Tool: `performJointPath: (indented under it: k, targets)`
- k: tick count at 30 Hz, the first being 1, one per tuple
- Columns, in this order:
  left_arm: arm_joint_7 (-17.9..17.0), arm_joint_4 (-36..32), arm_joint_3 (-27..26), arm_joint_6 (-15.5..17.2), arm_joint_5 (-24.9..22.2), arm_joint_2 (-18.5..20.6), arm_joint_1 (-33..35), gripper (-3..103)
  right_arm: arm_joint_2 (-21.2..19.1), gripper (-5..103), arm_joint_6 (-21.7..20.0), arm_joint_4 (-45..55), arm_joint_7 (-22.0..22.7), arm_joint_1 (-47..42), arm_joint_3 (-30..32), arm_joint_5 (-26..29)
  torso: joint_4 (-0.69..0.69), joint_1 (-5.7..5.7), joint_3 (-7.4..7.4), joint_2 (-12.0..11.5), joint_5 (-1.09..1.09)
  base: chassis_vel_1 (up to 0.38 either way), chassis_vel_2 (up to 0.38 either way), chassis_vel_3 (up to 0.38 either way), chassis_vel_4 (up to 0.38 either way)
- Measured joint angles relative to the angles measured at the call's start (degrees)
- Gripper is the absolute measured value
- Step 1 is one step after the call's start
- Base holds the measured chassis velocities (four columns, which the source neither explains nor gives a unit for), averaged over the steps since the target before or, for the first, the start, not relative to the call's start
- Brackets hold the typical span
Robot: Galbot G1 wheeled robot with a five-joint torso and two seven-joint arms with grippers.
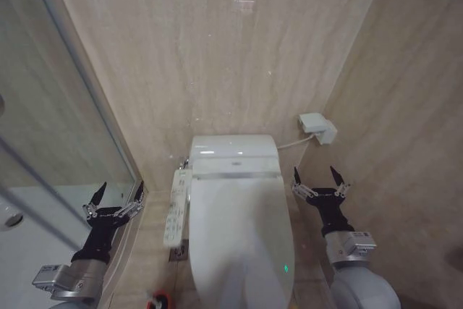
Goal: Open the toilet lid, clean the toilet bowl with a toilet brush, close the toilet lid, and flush.
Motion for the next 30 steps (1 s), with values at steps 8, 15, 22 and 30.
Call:
performJointPath:
  k: [8,15,22,30]
  targets:
    - [0.00,0.00,-0.01,0.00,0.00,0.00,0.04,100,0.00,100,0.00,0.00,0.00,-0.01,0.00,0.00,-0.01,-0.05,-0.03,0.03,0.00,0.127,-0.142,-0.155,0.132]
    - [0.00,0.00,0.00,0.00,0.00,0.01,-0.03,100,0.00,100,0.00,0.00,0.00,0.04,0.00,0.00,-0.02,0.08,0.03,-0.02,0.01,0.000,0.000,0.000,0.000]
    - [0.00,-0.01,-0.01,0.00,0.00,0.01,-0.01,100,0.00,100,0.00,0.00,0.00,0.03,0.00,0.00,-0.01,0.02,0.00,-0.01,0.00,0.110,-0.117,-0.118,0.119]
    - [0.00,-0.01,-0.01,0.01,0.00,0.00,0.03,100,0.00,100,0.00,0.00,0.00,0.00,0.00,0.00,0.01,-0.03,-0.02,0.01,0.00,0.245,-0.248,-0.240,0.234]
